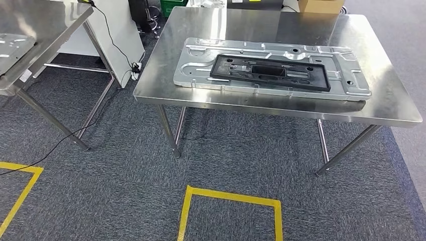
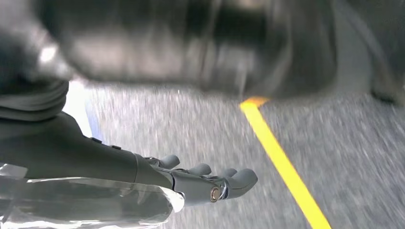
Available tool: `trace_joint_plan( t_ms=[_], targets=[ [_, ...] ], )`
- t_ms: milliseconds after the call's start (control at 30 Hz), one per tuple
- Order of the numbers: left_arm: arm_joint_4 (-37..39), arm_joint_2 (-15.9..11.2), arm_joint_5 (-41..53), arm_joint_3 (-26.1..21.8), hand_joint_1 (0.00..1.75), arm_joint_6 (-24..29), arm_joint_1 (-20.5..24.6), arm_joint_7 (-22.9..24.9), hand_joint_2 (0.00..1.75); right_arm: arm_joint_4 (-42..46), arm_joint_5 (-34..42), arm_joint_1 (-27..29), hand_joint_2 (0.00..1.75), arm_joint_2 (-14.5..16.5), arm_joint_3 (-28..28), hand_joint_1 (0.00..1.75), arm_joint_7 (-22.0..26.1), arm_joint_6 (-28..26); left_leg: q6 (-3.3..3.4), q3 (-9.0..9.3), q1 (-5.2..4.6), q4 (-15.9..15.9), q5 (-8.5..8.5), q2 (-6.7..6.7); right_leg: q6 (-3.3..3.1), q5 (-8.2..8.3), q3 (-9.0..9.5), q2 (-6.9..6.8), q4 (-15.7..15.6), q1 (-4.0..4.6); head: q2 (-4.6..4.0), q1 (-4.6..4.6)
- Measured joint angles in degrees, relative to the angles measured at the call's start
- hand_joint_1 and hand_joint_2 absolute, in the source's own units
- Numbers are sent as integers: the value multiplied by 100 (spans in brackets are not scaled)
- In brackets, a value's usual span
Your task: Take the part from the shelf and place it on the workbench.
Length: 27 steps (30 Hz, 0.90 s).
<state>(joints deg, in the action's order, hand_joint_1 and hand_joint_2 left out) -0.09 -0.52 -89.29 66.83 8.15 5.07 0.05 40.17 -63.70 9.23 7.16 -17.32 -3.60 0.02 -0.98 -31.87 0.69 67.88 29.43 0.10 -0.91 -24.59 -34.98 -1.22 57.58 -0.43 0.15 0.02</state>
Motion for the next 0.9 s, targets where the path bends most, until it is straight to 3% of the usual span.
trace_joint_plan(
  t_ms=[67,133,200,233,267,333,367,400,433,500,567,600,633,700,733,800,867,900],
  targets=[
    [0,-6,0,12,0,-5,20,22,0,-155,-43,-64,175,92,-294,0,-186,173,47,603,-24,-855,112,-7,58,89,-120,8,74,2,0,0],
    [0,-16,0,55,0,-32,33,67,0,-312,-4,-154,175,146,-718,0,-565,450,121,825,-66,-1283,236,-7,125,204,-157,10,76,-2,0,1],
    [0,-26,0,133,0,-84,38,126,0,-553,92,-313,175,161,-1333,0,-1070,624,222,748,-57,-1319,139,27,191,218,-191,34,75,-16,0,2],
    [0,-33,0,174,0,-106,43,152,0,-686,130,-399,175,162,-1659,0,-1299,633,283,694,-48,-1332,73,49,218,75,-231,53,167,-22,0,4],
    [0,-38,0,214,0,-123,48,174,0,-823,162,-478,175,162,-1997,0,-1502,604,338,626,-40,-1342,2,66,241,-183,-297,72,377,-27,0,6],
    [0,-47,0,279,0,-133,49,202,0,-1027,210,-587,175,160,-2571,0,-1704,507,399,453,-59,-1316,-127,74,270,-783,-465,91,1085,-34,0,8],
    [0,-52,0,306,0,-133,44,216,0,-1107,219,-628,175,159,-2819,0,-1729,468,405,353,-69,-1290,-190,74,281,-946,-520,95,1436,-34,0,9],
    [0,-58,0,333,0,-134,42,232,0,-1172,209,-666,175,158,-3028,0,-1709,444,402,247,-78,-1254,-248,75,285,-959,-513,98,1653,-34,0,9],
    [0,-66,0,364,0,-135,42,249,0,-1231,186,-705,175,156,-3215,0,-1662,432,391,138,-83,-1211,-298,77,283,-847,-413,99,1681,-33,0,8],
    [-1,-75,0,429,0,-140,49,272,0,-1336,135,-793,175,147,-3519,0,-1533,424,362,-62,-87,-1108,-375,80,250,-561,85,104,1152,-33,0,8],
    [-1,-79,0,497,0,-152,58,275,0,-1436,111,-874,175,131,-3748,0,-1412,441,314,-197,-99,-1015,-439,78,202,-579,654,116,338,-8,0,5],
    [-1,-81,0,531,0,-163,60,269,0,-1490,101,-911,175,122,-3835,0,-1359,456,285,-236,-103,-990,-477,77,181,-653,810,122,68,7,0,3],
    [-1,-84,0,562,0,-172,60,262,0,-1549,87,-944,175,109,-3913,0,-1308,471,253,-261,-106,-983,-522,76,161,-696,852,123,-52,23,0,2],
    [1,-92,0,615,0,-187,49,251,0,-1674,59,-999,175,78,-4046,0,-1223,501,181,-309,-103,-967,-545,65,91,-629,789,105,-93,4,0,2],
    [1,-95,0,638,0,-190,43,250,0,-1730,51,-1020,175,57,-4102,0,-1190,514,146,-351,-98,-890,-432,55,39,-570,737,88,-100,-10,0,2],
    [2,-101,0,673,0,-192,37,250,0,-1822,46,-1049,175,13,-4187,0,-1149,533,82,-504,-73,-430,85,37,-38,-441,595,54,-104,-21,0,3],
    [2,-109,0,706,0,-192,35,252,0,-1905,47,-1063,175,-46,-4257,0,-1133,558,37,-658,-51,279,561,36,-55,-315,407,47,-71,-12,0,3],
    [2,-113,0,725,0,-192,36,256,0,-1948,54,-1067,175,-75,-4294,0,-1132,576,23,-666,-42,538,609,36,-51,-252,301,44,-45,-9,0,3]
  ],
)
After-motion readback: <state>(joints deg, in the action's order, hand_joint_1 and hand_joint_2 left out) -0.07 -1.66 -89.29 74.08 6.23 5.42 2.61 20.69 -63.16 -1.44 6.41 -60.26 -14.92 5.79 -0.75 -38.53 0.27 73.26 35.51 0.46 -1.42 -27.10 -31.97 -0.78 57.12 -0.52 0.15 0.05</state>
